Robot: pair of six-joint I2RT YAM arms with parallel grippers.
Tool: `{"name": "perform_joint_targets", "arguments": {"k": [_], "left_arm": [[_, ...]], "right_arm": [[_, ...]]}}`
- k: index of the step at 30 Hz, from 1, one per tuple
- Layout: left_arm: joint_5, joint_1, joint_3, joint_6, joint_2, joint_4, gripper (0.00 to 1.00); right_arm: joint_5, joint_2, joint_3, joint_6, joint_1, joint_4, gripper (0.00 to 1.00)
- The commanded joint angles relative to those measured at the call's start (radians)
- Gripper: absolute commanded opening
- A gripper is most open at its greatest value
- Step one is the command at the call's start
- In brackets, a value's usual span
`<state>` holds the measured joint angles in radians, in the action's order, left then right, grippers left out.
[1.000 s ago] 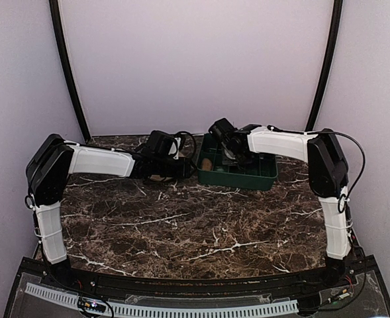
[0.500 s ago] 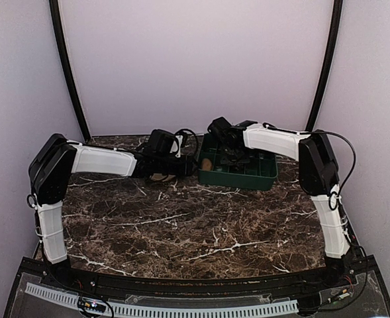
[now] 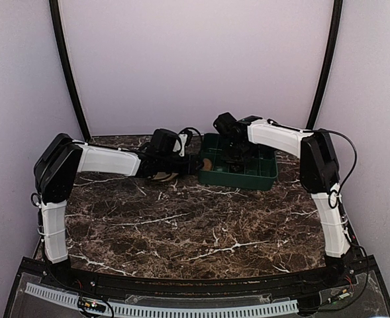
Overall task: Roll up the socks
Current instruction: Place the sock in the storage box.
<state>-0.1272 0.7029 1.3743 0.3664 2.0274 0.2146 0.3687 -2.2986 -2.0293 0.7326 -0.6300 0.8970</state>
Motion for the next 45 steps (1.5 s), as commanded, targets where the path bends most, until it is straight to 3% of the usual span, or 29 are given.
{"name": "perform_joint_targets", "arguments": {"k": [1, 20, 23, 34, 45], "left_arm": [[-0.037, -0.003, 0.037, -0.033, 0.008, 0.036, 0.54], [-0.036, -0.003, 0.061, -0.077, 0.038, 0.008, 0.53], [-0.035, -0.003, 0.063, -0.079, 0.036, 0.006, 0.53], [-0.034, -0.003, 0.044, -0.079, 0.017, 0.009, 0.53], [-0.038, -0.003, 0.052, -0.077, 0.008, -0.009, 0.53]], "right_arm": [[-0.113, -0.022, 0.053, 0.043, 0.011, 0.025, 0.00], [-0.185, -0.046, 0.086, 0.157, 0.056, -0.037, 0.00], [-0.184, -0.042, 0.089, 0.153, 0.064, -0.036, 0.07], [-0.151, 0.024, 0.114, 0.133, 0.066, -0.076, 0.50], [-0.132, 0.056, 0.110, 0.132, 0.066, -0.046, 0.56]]}}
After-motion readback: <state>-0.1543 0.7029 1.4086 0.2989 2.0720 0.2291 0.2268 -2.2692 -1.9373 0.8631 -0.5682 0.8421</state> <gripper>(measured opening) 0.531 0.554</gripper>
